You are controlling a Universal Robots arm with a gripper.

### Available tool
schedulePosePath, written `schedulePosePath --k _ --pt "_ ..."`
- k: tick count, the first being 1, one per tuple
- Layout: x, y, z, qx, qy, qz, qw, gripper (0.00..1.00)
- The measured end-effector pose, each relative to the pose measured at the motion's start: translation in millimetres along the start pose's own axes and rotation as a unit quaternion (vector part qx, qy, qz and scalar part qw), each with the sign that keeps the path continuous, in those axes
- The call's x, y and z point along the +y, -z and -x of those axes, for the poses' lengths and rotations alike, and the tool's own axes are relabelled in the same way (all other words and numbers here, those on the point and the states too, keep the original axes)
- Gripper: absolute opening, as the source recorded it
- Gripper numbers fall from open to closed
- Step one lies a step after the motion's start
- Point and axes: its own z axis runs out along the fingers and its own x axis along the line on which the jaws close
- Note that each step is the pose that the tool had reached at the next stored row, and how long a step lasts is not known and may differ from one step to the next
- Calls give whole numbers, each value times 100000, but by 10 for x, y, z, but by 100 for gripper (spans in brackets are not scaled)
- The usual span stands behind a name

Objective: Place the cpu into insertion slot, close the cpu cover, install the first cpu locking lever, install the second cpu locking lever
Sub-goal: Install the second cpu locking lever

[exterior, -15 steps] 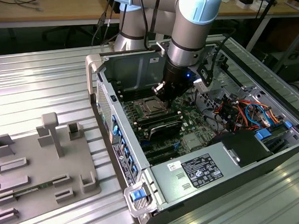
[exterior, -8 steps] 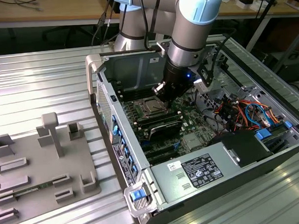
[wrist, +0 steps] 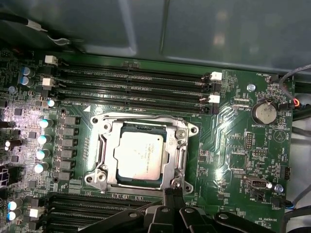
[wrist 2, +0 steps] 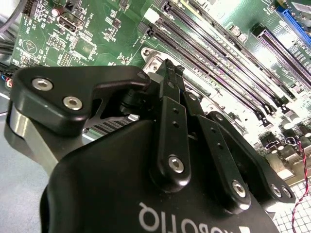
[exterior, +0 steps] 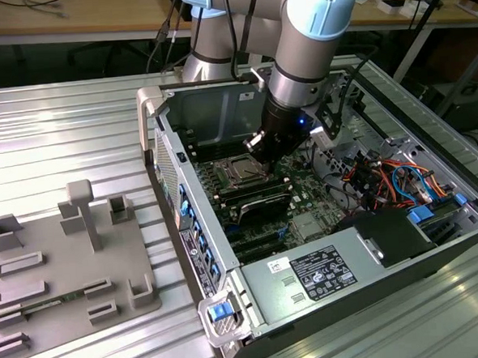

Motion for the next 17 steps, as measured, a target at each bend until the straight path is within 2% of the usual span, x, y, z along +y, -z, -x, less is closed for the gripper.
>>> schedulePosePath --k 11,13,17 --pt "-19 1 -2 -2 -1 -5 100000 11" --pt "-52 1 -5 0 -3 -1 100000 11" --pt "-58 1 -6 0 -4 -3 100000 11"
